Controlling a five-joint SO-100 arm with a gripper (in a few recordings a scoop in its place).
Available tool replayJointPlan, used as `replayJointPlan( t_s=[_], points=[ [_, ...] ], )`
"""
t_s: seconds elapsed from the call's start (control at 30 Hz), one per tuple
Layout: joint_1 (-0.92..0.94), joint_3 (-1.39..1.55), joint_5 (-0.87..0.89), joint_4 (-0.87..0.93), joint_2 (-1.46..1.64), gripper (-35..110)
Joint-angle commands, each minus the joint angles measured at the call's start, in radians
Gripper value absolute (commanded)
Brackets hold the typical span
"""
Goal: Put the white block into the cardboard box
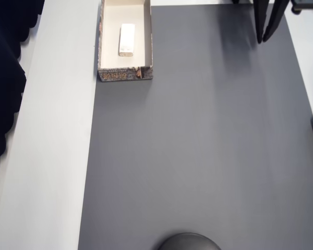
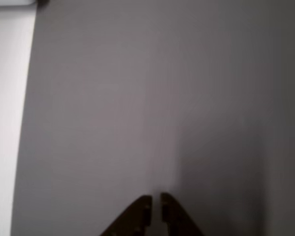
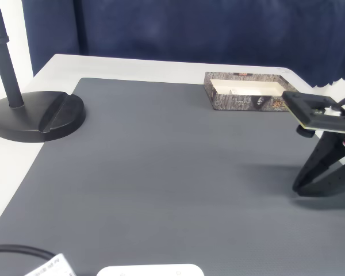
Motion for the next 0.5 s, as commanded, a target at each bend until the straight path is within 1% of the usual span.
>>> replayJointPlan(
  t_s=[0.0,0.17,0.47],
  points=[
    [0.020,0.009,0.011,-0.028,0.041,-2],
    [0.002,0.058,0.006,-0.091,0.055,-2],
    [0.008,0.084,0.009,-0.087,0.086,-2]
  ],
)
